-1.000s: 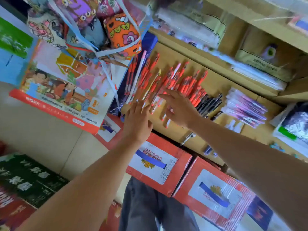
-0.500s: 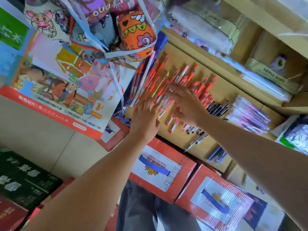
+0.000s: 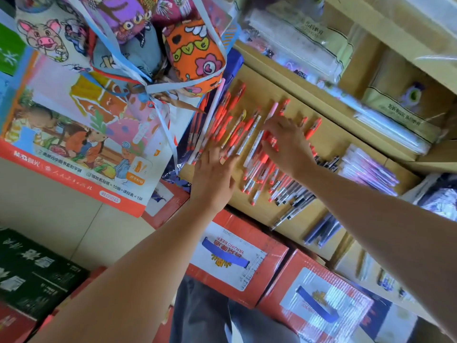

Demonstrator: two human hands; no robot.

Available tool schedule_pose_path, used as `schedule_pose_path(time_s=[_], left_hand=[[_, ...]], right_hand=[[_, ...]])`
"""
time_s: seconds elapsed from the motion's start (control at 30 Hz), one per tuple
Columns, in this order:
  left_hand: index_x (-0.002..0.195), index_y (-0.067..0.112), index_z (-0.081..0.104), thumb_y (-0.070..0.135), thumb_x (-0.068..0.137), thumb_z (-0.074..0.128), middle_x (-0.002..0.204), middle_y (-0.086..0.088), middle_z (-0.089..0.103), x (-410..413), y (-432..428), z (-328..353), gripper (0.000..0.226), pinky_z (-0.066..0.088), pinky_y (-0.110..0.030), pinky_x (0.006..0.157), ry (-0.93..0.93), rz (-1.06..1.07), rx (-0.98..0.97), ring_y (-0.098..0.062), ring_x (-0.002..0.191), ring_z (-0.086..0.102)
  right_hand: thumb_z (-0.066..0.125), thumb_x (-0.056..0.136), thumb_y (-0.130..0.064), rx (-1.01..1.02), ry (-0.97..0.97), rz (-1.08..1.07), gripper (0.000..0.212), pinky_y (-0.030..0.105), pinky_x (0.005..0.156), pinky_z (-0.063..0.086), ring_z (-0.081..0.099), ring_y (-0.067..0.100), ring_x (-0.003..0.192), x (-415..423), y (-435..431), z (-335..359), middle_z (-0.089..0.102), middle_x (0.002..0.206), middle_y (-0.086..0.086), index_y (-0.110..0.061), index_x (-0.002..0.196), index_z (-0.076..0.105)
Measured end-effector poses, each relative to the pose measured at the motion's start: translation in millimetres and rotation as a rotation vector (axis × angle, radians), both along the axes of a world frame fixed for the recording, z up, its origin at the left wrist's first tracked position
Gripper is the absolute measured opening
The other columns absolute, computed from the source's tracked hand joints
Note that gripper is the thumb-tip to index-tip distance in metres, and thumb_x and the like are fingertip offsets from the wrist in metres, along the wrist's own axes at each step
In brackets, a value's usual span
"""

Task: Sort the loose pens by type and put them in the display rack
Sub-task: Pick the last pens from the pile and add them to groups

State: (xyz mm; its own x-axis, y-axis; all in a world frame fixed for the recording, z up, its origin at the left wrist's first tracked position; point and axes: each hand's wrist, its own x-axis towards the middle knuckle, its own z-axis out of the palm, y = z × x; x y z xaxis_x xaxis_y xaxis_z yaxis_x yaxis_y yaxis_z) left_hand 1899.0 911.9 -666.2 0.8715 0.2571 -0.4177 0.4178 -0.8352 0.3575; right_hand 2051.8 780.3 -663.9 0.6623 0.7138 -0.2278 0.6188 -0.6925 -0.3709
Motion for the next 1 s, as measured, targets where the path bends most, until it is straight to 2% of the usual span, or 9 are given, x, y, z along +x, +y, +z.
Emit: schedule_pose_path(time_s=[0.1,0.2,0.3,0.4,0.53,0.67,0.77,0.87,1.0], left_hand=[[0.134,0.022,0.045,0.018,0.088,0.061,0.154,-0.014,0.022,3.0,3.1,-6.6,0.049,0.036,-0.041,0.108,0.001,0.031,0.011,-0.031,0.146,0.015],[0.117,0.017,0.053,0.022,0.088,0.063,0.152,-0.009,0.031,7.3,7.1,-10.4,0.031,0.052,-0.038,0.091,-0.016,0.092,0.022,-0.025,0.137,0.038],[0.102,0.018,0.059,0.036,0.09,0.061,0.134,-0.002,0.051,12.2,9.7,-11.8,0.021,0.055,-0.031,0.072,0.0,0.105,0.033,-0.017,0.106,0.06],[0.097,0.019,0.064,0.043,0.09,0.061,0.117,0.002,0.061,18.8,10.9,-11.2,0.025,0.055,-0.029,0.065,0.007,0.111,0.068,-0.014,0.094,0.063],[0.087,0.017,0.066,0.036,0.09,0.062,0.096,0.003,0.065,28.8,6.0,-7.6,0.019,0.049,-0.024,0.059,0.03,0.12,0.094,-0.013,0.085,0.063],[0.075,0.015,0.061,0.033,0.086,0.055,0.074,0.003,0.062,29.0,7.6,-4.4,0.022,0.052,-0.026,0.054,0.059,0.206,0.021,-0.014,0.064,0.06],[0.072,0.018,0.056,0.03,0.086,0.055,0.074,0.002,0.066,23.3,11.8,-1.6,0.018,0.053,-0.029,0.058,0.021,0.309,-0.168,-0.015,0.066,0.062],[0.086,0.017,0.064,0.032,0.087,0.049,0.086,-0.001,0.071,18.9,14.2,3.3,0.022,0.055,-0.032,0.068,-0.043,0.424,-0.38,-0.014,0.075,0.063],[0.098,0.01,0.068,0.02,0.093,0.054,0.09,0.005,0.069,15.7,13.2,6.2,0.017,0.053,-0.028,0.075,-0.094,0.377,-0.468,-0.012,0.081,0.064]], right_hand=[[0.059,0.092,-0.026,-0.049,-0.012,-0.216,0.032,0.036,0.08,0.053,0.059,0.027,0.104,15.3,19.5,-4.3,0.054,0.125,0.008,-0.012,0.12,0.059],[0.057,0.091,-0.042,-0.202,0.035,-0.342,0.034,0.035,0.065,0.054,0.065,0.028,0.091,25.4,34.8,-10.0,0.065,0.109,0.006,-0.015,0.111,0.062],[0.059,0.089,-0.05,-0.292,0.028,-0.381,0.037,0.03,0.059,0.045,0.064,0.028,0.086,29.8,42.6,-13.0,0.066,0.092,0.007,-0.015,0.1,0.064],[0.059,0.087,-0.054,-0.321,0.122,-0.441,0.043,0.027,0.055,0.043,0.065,0.027,0.078,32.8,49.2,-17.2,0.064,0.081,0.008,-0.012,0.09,0.067],[0.064,0.086,-0.048,-0.272,0.297,-0.527,0.038,0.022,0.049,0.037,0.061,0.02,0.064,40.0,51.9,-19.1,0.059,0.067,0.006,-0.01,0.083,0.068],[0.061,0.087,-0.039,-0.107,0.429,-0.614,0.037,0.023,0.046,0.035,0.05,0.012,0.05,38.8,50.0,-8.4,0.051,0.054,-0.001,-0.018,0.057,0.053],[0.052,0.089,-0.035,0.077,0.513,-0.724,0.027,0.025,0.052,0.04,0.05,0.016,0.053,35.0,49.4,-0.5,0.055,0.058,0.0,-0.017,0.068,0.052],[0.044,0.091,-0.021,0.195,0.724,-0.877,0.011,0.021,0.044,0.032,0.049,0.012,0.046,31.1,51.0,2.1,0.062,0.061,0.003,-0.013,0.093,0.051],[0.052,0.097,-0.03,0.245,1.009,-0.84,0.024,0.017,0.037,0.023,0.031,0.006,0.031,20.3,54.1,9.4,0.059,0.067,0.011,-0.007,0.096,0.056]])
